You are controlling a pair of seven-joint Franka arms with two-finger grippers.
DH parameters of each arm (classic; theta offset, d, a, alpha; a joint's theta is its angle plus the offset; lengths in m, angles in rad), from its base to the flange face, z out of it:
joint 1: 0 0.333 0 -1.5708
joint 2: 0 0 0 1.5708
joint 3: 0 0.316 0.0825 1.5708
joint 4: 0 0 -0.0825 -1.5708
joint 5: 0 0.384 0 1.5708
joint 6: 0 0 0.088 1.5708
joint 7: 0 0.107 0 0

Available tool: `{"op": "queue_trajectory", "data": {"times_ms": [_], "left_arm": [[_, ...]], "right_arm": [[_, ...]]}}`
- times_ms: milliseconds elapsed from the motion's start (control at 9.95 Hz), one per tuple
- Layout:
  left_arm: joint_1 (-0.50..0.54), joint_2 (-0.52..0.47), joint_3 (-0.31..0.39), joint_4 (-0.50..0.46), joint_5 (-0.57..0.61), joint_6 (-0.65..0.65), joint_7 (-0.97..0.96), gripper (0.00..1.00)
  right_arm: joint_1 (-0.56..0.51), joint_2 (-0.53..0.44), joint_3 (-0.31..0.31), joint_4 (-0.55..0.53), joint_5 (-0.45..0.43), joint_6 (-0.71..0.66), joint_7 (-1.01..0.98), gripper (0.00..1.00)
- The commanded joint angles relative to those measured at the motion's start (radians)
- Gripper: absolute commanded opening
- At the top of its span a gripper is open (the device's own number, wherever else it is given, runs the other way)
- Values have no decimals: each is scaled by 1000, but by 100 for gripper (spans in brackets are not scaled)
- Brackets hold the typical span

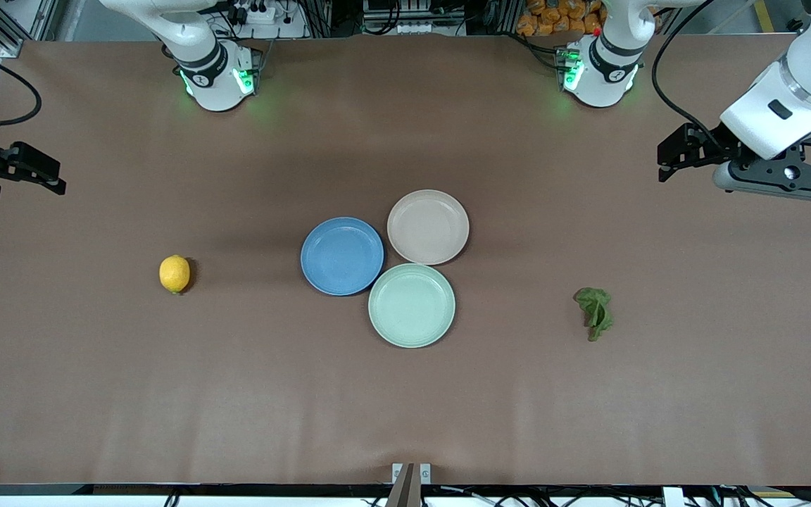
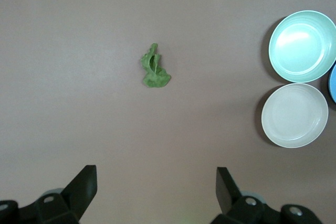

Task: Pick lemon and lettuce from blue and beige plates

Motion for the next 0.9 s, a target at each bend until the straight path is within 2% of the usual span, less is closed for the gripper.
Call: {"op": "queue_trajectory", "data": {"times_ms": [0,201,804], "left_arm": [[10,-15,-5,-14,-3,10,25,100],[8,-15,-5,-16,-3,8,23,100],[8,-15,-6,-19,-3,7,18,100]], "right_arm": [[-9,20,11,27,-20,10,16,100],[-9,29,11,27,-18,70,19,100],[-11,31,1,27,-11,71,19,100]]}}
